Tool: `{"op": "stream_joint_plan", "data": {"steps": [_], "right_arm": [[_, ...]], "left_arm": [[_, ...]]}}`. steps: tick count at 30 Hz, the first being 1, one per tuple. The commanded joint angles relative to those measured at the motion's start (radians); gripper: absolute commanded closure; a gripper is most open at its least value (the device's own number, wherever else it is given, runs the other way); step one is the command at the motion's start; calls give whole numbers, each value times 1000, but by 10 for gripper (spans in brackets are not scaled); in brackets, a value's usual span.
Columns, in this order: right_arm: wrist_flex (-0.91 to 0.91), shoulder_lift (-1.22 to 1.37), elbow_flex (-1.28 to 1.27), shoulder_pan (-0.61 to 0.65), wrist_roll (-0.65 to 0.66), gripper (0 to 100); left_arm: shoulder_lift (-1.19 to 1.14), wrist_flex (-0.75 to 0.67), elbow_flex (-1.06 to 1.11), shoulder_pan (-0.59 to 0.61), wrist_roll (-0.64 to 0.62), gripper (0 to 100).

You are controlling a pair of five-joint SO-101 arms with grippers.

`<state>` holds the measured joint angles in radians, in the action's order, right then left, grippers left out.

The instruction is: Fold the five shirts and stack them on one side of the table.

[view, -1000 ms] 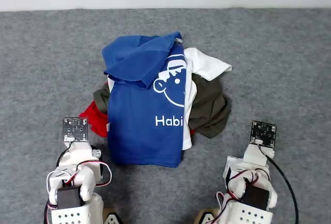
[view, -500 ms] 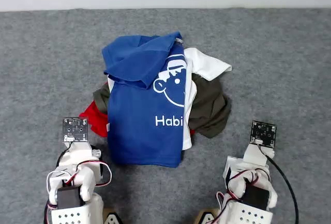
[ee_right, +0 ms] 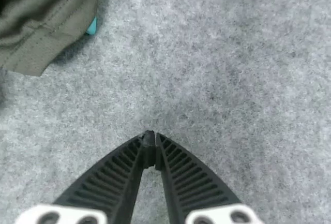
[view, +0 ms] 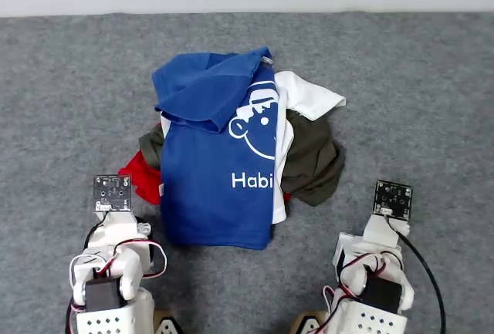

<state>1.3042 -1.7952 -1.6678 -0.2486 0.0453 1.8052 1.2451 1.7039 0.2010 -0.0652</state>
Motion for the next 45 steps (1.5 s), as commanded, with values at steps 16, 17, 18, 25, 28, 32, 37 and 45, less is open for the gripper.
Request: {"op": "stream_joint_plan", "data": {"steps": [16,17,18,25,28,32,37,45], "right_arm": [[4,-15,-15,-10,-5,990],[4,-15,-15,-10,-5,990],[4,-15,-15,-10,-5,990],[4,-15,-15,-10,-5,990],[4,-15,-15,-10,-5,990],[4,-15,-15,-10,-5,990],[4,-15,-15,-10,-5,990],[4,-15,-15,-10,-5,990]], "left_arm": [[8,3,-21,-80,-6,993],[8,3,-21,-86,-6,993],[8,3,-21,-91,-6,993],[8,17,-28,-48,18,993],[8,-31,-91,-15,178,992],[8,-127,-166,-9,293,992],[-2,-84,-321,-58,307,992],[-296,15,-576,-247,328,991]]}}
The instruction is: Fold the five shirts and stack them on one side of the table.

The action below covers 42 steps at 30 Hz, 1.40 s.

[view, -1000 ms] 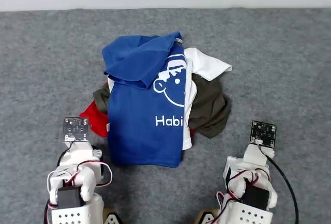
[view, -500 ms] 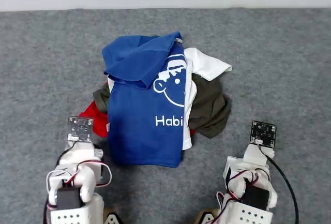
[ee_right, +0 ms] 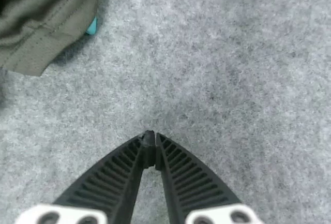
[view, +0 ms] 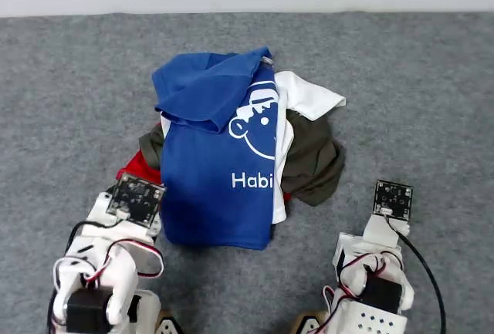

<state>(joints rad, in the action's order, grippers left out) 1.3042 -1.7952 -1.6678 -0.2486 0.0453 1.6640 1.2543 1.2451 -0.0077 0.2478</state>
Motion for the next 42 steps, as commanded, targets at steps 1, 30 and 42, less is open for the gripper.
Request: {"op": "stream_joint_plan", "data": {"steps": [1,30,42], "right_arm": [[4,-15,-15,-10,-5,990],[4,-15,-15,-10,-5,990],[4,-15,-15,-10,-5,990]], "left_arm": [[-230,8,-162,-46,20,991],[-1996,196,-1342,-98,347,688],[-2226,233,-1419,-109,342,1000]]}}
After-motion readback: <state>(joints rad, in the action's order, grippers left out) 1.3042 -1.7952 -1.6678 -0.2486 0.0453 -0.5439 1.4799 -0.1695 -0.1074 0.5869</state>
